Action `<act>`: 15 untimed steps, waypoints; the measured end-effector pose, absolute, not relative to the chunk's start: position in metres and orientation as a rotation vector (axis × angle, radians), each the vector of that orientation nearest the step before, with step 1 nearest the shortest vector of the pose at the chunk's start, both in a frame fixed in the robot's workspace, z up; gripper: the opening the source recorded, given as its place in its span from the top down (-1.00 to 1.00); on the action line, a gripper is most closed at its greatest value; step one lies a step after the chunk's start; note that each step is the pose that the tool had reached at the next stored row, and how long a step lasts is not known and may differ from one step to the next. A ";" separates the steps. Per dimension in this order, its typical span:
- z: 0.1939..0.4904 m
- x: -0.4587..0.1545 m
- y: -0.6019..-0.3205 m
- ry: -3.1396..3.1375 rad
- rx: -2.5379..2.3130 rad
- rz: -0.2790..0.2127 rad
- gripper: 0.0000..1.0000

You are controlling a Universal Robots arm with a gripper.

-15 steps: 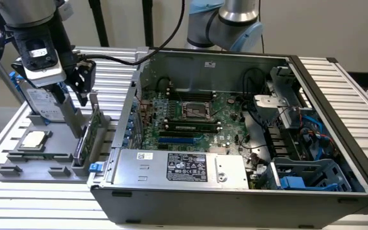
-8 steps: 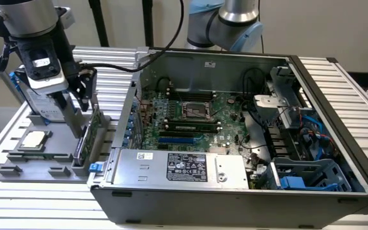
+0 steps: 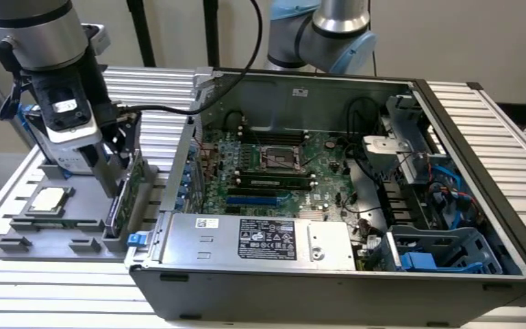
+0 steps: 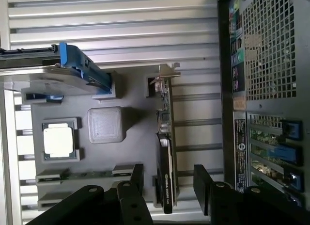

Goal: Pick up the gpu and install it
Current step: 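Pick up the gpu and move the gpu toward the slot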

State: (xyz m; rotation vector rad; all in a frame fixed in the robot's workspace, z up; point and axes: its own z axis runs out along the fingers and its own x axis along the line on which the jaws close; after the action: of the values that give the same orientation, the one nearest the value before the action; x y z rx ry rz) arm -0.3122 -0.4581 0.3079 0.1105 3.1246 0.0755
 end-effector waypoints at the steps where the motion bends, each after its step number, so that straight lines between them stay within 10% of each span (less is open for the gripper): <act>1: 0.306 -0.312 -0.459 3.125 0.110 0.076 -1.00; 15: 0.281 -0.310 -0.462 3.125 0.110 0.075 -1.00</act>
State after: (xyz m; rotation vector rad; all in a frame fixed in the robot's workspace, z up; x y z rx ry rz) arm -0.3101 -0.4624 0.2806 0.1104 3.1246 0.0755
